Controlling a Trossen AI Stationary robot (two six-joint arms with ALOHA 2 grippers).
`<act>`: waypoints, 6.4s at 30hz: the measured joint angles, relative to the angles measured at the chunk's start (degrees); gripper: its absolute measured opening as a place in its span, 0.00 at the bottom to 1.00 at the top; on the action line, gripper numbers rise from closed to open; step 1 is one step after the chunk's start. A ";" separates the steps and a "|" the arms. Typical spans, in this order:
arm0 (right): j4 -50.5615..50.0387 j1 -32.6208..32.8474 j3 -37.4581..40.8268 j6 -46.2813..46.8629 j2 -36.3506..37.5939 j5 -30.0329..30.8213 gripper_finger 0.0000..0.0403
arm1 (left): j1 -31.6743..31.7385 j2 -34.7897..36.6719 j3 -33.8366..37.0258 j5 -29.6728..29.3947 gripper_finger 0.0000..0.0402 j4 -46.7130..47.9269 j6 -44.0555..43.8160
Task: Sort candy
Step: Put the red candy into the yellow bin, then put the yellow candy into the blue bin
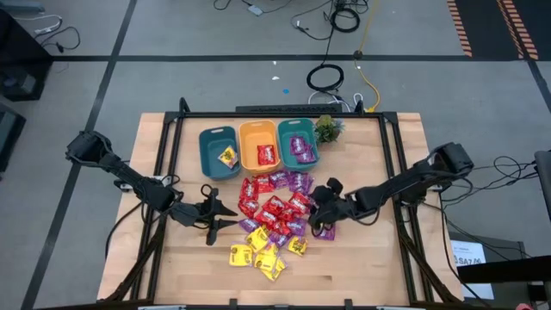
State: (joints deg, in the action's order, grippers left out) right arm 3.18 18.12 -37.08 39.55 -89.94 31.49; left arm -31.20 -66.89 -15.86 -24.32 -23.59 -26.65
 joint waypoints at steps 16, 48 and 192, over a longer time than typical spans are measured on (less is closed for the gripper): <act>10.30 0.80 -0.25 1.54 -14.00 2.82 0.17 | -0.01 -0.01 0.00 0.00 0.33 0.02 -0.02; 2.80 1.51 0.00 0.50 1.08 -3.46 0.10 | -0.02 0.00 0.00 0.00 0.33 -0.52 -0.02; 6.86 9.75 6.86 -10.19 20.31 8.70 0.36 | -9.61 -15.53 -19.62 -6.23 0.69 13.88 1.74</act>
State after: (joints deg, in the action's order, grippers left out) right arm 10.04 27.88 -30.22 29.36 -69.63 40.19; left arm -40.82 -82.43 -35.48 -30.55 -9.71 -24.92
